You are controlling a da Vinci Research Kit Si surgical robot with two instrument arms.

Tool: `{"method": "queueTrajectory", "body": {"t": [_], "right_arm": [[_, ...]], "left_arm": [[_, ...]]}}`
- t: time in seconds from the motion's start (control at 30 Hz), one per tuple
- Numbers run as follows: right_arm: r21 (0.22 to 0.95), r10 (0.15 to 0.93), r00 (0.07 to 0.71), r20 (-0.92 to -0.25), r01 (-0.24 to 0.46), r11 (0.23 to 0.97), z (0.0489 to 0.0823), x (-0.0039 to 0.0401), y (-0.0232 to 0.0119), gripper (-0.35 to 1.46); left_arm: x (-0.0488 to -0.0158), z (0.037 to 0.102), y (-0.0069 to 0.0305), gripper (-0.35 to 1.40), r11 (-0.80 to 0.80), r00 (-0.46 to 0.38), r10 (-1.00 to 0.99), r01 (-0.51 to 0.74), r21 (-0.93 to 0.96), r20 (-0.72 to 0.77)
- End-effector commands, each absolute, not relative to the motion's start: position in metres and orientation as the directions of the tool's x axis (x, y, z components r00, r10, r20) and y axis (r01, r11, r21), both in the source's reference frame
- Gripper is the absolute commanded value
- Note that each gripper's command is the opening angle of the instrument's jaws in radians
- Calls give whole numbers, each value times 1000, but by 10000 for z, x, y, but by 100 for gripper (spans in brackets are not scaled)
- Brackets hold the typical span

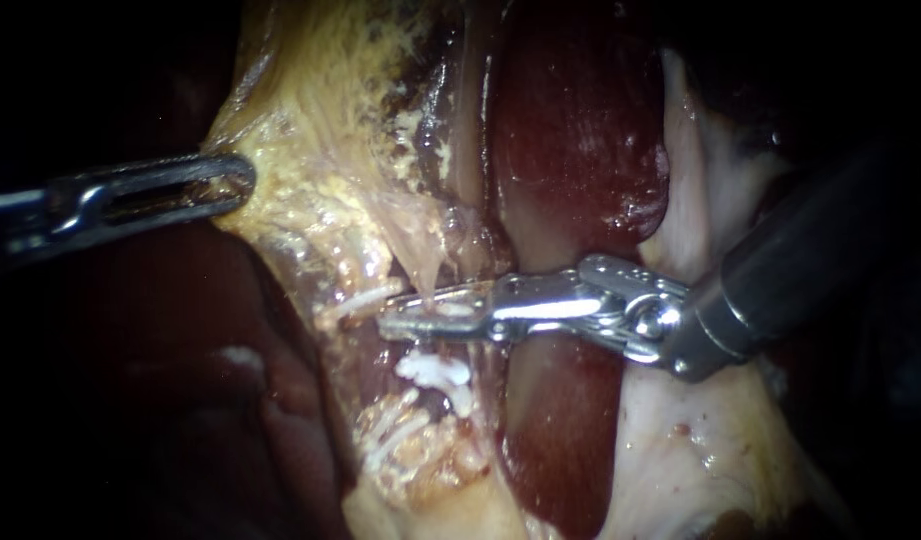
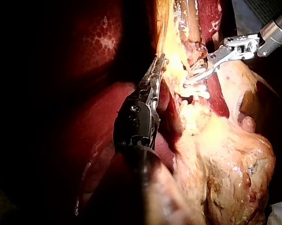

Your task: Clipping third clip right tube

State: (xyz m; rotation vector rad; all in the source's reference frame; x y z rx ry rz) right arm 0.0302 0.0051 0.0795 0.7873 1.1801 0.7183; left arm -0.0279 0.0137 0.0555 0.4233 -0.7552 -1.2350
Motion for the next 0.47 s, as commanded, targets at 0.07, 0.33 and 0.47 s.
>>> {"method": "queueTrajectory", "body": {"t": [0.07,0.33,0.47], "right_arm": [[835,825,230,-516,-79,544,797,302,51,-35],[835,825,230,-516,-79,545,797,303,49,-35],[835,825,230,-516,-79,544,797,303,49,-35]], "left_arm": [[-279,555,137,-35,297,136,-949,686,665,284],[-279,555,137,-35,297,136,-949,686,665,284],[-279,555,138,-35,297,136,-949,685,665,284]]}}
